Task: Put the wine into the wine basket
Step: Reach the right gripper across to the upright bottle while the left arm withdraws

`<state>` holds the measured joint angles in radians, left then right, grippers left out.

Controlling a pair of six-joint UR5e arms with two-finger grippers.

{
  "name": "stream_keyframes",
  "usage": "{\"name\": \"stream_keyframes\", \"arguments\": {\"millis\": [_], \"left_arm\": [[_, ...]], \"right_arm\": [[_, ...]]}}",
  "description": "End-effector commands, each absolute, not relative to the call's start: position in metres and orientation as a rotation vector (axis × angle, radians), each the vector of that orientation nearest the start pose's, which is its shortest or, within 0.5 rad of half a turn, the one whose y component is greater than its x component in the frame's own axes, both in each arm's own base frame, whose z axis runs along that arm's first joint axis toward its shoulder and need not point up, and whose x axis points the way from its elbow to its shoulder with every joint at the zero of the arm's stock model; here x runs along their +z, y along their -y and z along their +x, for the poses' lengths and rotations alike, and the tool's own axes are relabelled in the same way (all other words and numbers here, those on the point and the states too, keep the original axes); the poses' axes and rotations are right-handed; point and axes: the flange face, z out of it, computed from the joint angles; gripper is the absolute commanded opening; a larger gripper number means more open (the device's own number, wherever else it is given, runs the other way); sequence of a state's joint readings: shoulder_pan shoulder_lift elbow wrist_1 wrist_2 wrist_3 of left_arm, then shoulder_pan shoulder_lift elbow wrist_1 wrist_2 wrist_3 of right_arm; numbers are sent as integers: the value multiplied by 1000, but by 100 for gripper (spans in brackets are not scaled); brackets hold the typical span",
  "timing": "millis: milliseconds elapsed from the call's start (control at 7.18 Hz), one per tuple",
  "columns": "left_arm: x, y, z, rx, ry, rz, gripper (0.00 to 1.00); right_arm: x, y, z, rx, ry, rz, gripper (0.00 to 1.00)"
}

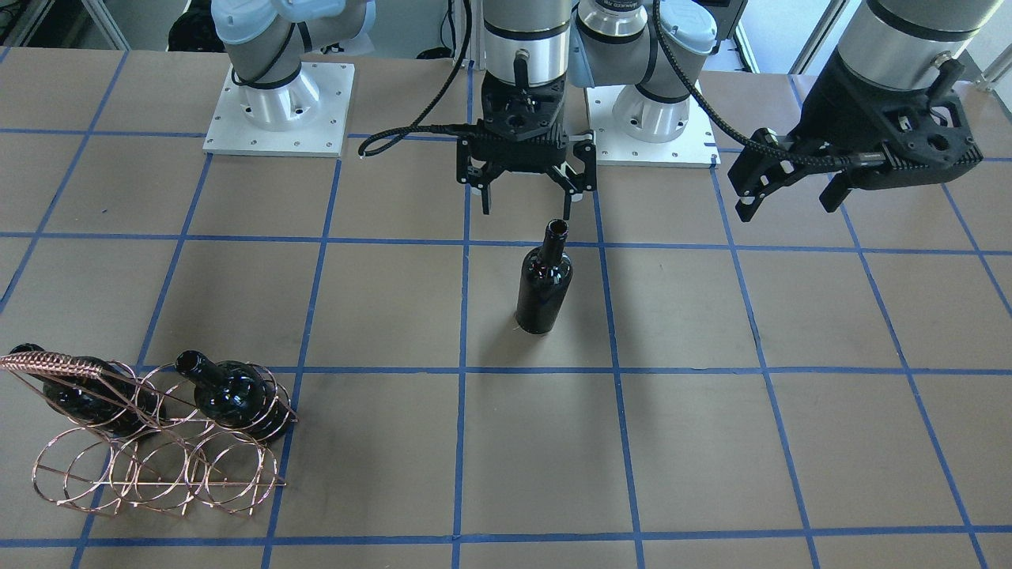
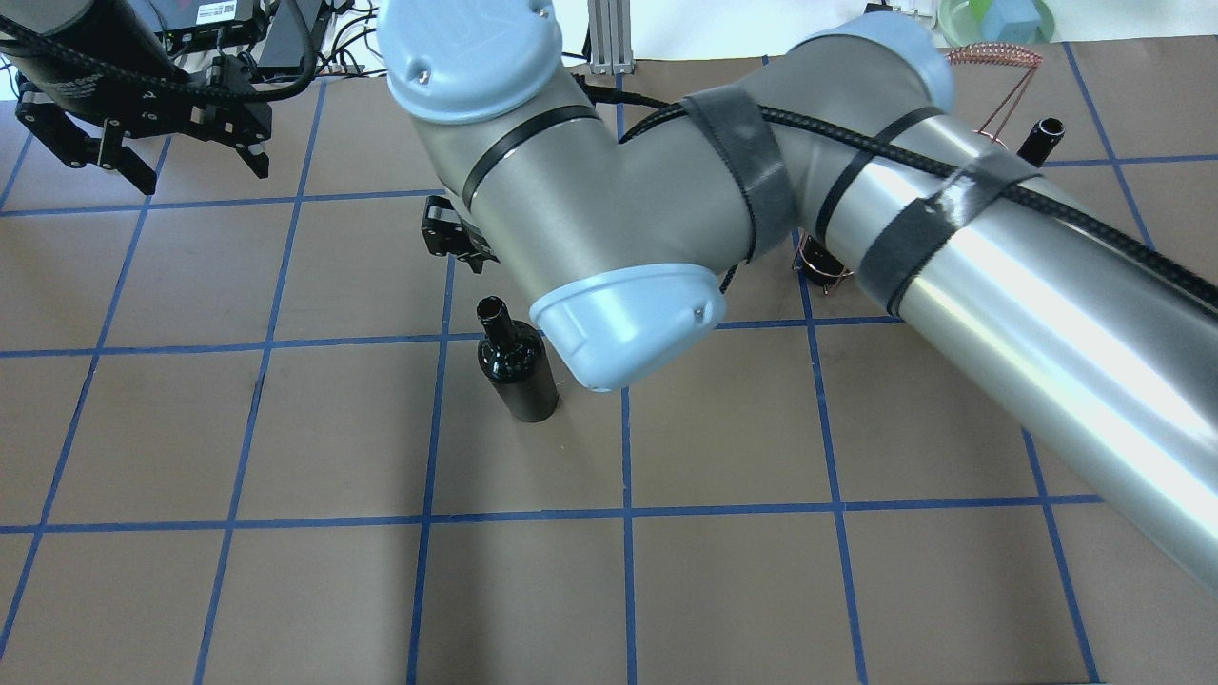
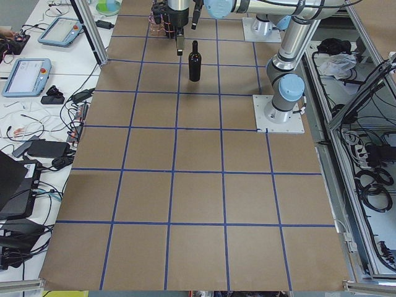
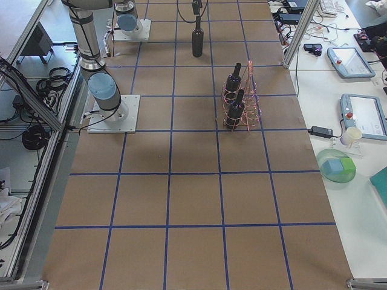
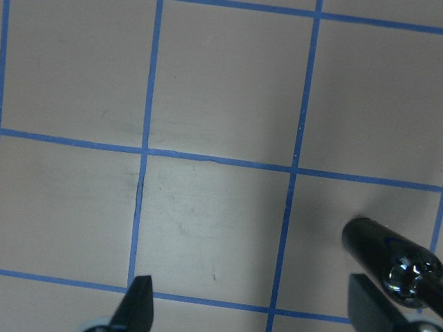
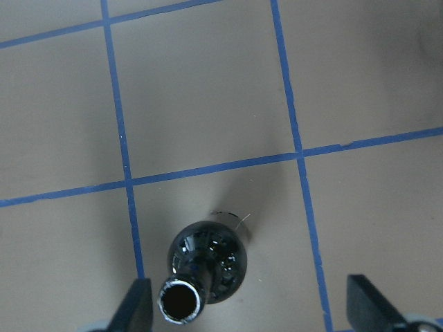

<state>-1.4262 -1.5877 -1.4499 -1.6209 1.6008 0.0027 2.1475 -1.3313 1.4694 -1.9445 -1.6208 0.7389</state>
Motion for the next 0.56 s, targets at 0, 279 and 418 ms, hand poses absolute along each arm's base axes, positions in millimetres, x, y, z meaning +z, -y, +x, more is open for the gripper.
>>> {"name": "stream_keyframes", "arguments": {"millis": [0,279,418], "left_arm": [[533,515,-59,-75,-3101,-213,100],[533,515,-59,-75,-3101,-213,100],[533,515,-59,-75,-3101,-213,100]], "right_arm": [[424,448,473,-336,-3030,265,100],[404,447,484,-302,-3054,244,98],[392,451,487,-282,-3071,216,96]]}}
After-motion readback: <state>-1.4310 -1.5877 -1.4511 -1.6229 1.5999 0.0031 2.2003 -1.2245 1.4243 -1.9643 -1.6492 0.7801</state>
